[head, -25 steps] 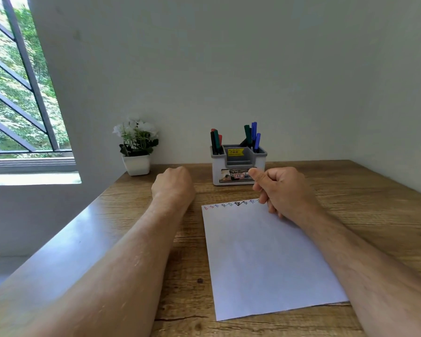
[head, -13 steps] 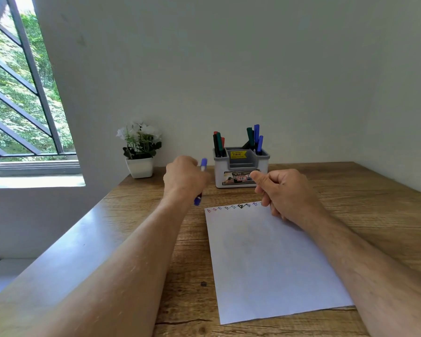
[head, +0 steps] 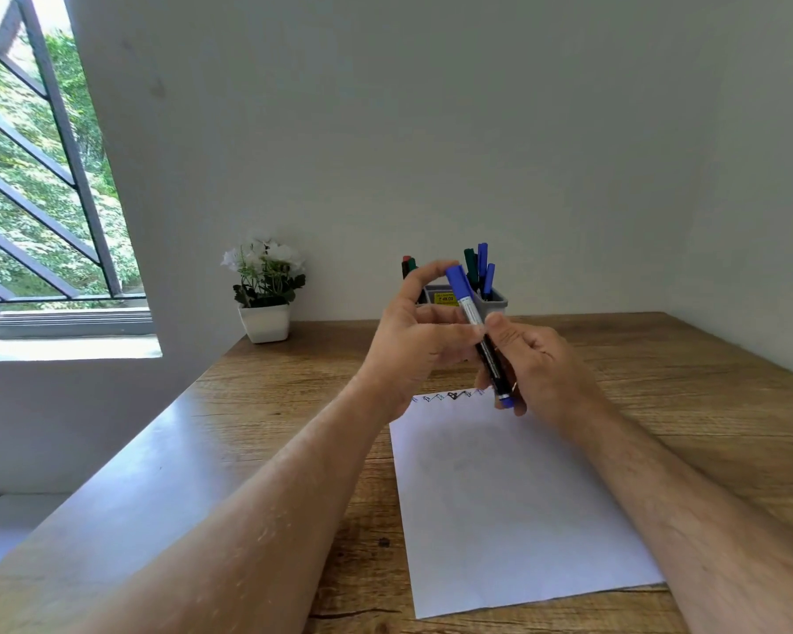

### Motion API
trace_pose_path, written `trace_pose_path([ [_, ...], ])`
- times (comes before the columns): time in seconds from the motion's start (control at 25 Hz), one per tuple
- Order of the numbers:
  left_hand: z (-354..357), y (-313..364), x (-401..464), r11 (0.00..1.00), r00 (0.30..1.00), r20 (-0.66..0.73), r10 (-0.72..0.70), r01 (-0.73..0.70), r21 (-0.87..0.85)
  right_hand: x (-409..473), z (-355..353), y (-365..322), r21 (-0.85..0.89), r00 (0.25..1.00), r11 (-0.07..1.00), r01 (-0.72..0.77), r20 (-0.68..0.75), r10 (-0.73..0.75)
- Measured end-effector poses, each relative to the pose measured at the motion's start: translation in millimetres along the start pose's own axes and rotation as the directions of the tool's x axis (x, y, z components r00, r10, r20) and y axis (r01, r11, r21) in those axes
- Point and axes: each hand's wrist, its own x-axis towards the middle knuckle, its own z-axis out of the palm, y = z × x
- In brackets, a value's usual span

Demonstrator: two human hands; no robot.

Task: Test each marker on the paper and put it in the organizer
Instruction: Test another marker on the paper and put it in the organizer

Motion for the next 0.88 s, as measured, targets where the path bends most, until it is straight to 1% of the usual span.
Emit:
trace_pose_path([
  [0.08, 1.6, -1.4, -1.0, 1.0, 1.0, 0.006, -0.008, 0.008, 0.009, 1.0, -0.4, -0.7, 0.063, 0.998, 0.998, -0.023, 0.052, 0.02],
  [0.16, 1.2, -2.9, 0.6, 1.0, 1.0, -0.019, -0.011, 0.012, 0.026, 1.0, -1.5, -2.6, 0.106, 0.994, 0.993, -0.054, 0.1, 0.044],
  [0.28, -0.6, -5.3, 3.5, 0.998, 0.999, -0.048, 0.001, 0.002, 0.062, -1.1, -1.7, -5.0, 0.091, 0.988, 0.994, -0.067, 0.147, 0.054],
  [0.32, -1.3, -5.6, 3.9, 0.997, 0.999, -0.043, 0.007, -0.003, 0.08, -1.3, -1.1, -5.1, 0.111, 0.986, 0.991, -0.069, 0.157, 0.051],
  [0.4, -1.4, -5.4, 2.9, 0.992, 1.0, -0.025, 0.008, -0.005, 0.124, -0.6, -1.3, -4.4, 0.17, 0.987, 0.982, -0.08, 0.152, 0.054],
  [0.52, -1.4, -6.1, 1.6, 0.99, 0.999, -0.036, 0.018, -0.012, 0.138, 1.4, -1.3, -3.1, 0.18, 0.991, 0.979, -0.098, 0.11, 0.079],
  [0.72, -2.8, -2.9, 0.3, 0.996, 0.999, -0.053, -0.014, 0.018, 0.083, 4.3, 0.4, -0.1, 0.154, 0.992, 0.983, -0.105, 0.086, 0.093],
  [0.88, -0.5, -1.0, -0.9, 0.998, 0.999, -0.041, 0.01, -0.007, 0.064, 2.8, -4.5, -1.6, 0.244, 0.99, 0.961, -0.134, 0.074, 0.119],
])
